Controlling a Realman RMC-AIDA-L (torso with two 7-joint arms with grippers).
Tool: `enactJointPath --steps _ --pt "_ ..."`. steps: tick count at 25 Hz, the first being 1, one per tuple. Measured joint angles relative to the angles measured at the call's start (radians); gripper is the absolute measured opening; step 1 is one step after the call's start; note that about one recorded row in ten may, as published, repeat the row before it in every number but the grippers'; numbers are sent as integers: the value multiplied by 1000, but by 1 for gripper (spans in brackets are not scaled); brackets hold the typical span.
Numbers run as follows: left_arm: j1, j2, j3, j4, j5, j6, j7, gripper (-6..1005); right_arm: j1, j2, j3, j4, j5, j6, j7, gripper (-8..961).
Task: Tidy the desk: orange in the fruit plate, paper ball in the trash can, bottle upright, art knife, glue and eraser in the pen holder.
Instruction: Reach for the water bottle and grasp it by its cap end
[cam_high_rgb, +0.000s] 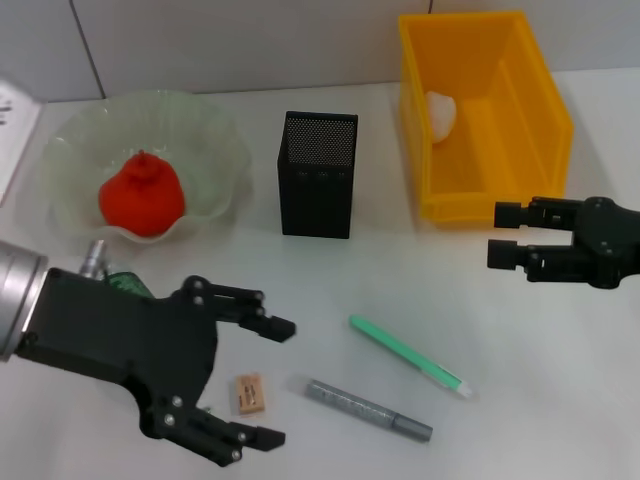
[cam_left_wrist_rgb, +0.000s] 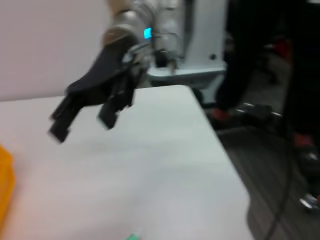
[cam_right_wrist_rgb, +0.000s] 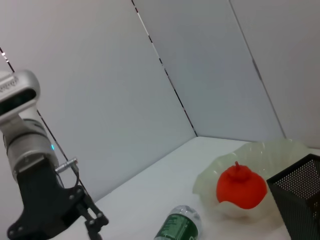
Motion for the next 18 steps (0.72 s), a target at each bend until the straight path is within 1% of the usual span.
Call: enactJointPath --steps 2,5,10,12,16,18 --pt "-24 -1 1 0 2 13 1 865 0 0 0 15 -1 0 -6 782" --pt "-84 -2 9 2 33 28 4 865 0 0 0 37 -1 3 -11 782" --pt "-176 -7 27 0 149 31 7 865 8 0 1 63 -12 6 -11 782" --pt "-192 -9 41 3 188 24 21 864 10 4 2 65 -14 7 -11 782" --pt "-198 -9 49 6 200 23 29 864 10 9 3 70 -14 18 -10 782" --pt "-220 -9 120 48 288 16 42 864 11 10 3 77 -14 25 -10 782"
